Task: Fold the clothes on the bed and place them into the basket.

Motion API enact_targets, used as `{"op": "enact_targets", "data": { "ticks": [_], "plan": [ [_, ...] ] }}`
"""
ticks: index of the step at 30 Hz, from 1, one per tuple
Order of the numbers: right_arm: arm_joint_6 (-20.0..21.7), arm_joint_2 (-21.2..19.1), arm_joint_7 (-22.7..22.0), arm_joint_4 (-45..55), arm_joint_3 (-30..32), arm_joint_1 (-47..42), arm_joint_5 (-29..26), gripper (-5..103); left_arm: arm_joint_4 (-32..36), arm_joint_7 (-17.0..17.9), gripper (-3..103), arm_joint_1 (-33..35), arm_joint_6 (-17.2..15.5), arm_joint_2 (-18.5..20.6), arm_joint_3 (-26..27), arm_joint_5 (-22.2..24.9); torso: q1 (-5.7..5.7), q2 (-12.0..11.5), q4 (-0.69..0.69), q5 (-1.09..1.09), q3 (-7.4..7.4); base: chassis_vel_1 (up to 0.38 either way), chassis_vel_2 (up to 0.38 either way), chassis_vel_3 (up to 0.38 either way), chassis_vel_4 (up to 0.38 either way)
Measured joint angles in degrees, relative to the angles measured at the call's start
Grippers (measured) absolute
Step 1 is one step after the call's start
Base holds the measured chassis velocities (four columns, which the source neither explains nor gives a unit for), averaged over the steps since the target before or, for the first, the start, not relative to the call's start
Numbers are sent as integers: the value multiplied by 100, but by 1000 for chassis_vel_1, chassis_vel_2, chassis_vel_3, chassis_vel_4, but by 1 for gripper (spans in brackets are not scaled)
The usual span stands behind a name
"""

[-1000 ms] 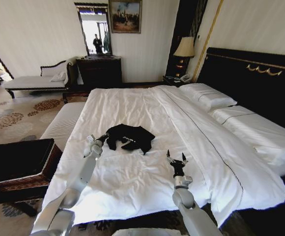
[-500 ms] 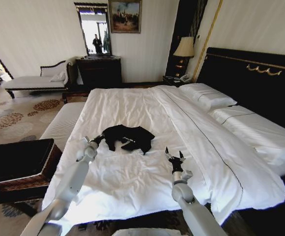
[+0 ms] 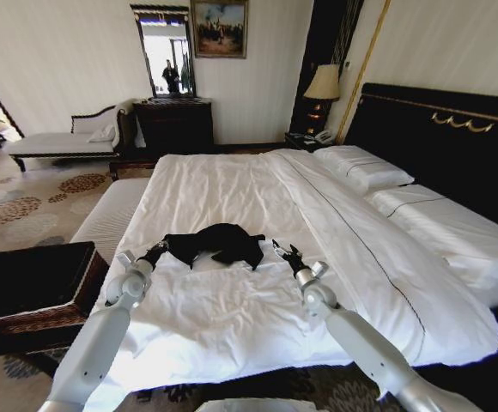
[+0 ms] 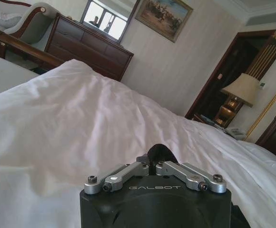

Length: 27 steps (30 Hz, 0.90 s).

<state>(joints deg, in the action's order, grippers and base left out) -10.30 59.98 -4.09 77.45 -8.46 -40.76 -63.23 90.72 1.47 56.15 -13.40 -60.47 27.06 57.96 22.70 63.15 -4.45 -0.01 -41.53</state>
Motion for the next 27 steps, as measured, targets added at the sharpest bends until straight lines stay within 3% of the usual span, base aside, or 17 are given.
{"op": "enact_targets", "data": {
  "ticks": [11,19,27],
  "plan": [
    [-309,614,300,-897,-562,539,833,100,281,166,1,-133,-9,312,290,577,0,0,-1,-1,0,0,0,0,0],
    [-704,616,464,-906,-533,392,1762,100,981,364,1,-180,-66,615,507,1219,-1,0,-3,2,0,0,0,0,0],
    [-880,566,408,-703,-499,326,2062,100,1446,539,1,-120,-86,737,654,1505,-1,0,-1,0,0,0,0,0,0]
  ]
}}
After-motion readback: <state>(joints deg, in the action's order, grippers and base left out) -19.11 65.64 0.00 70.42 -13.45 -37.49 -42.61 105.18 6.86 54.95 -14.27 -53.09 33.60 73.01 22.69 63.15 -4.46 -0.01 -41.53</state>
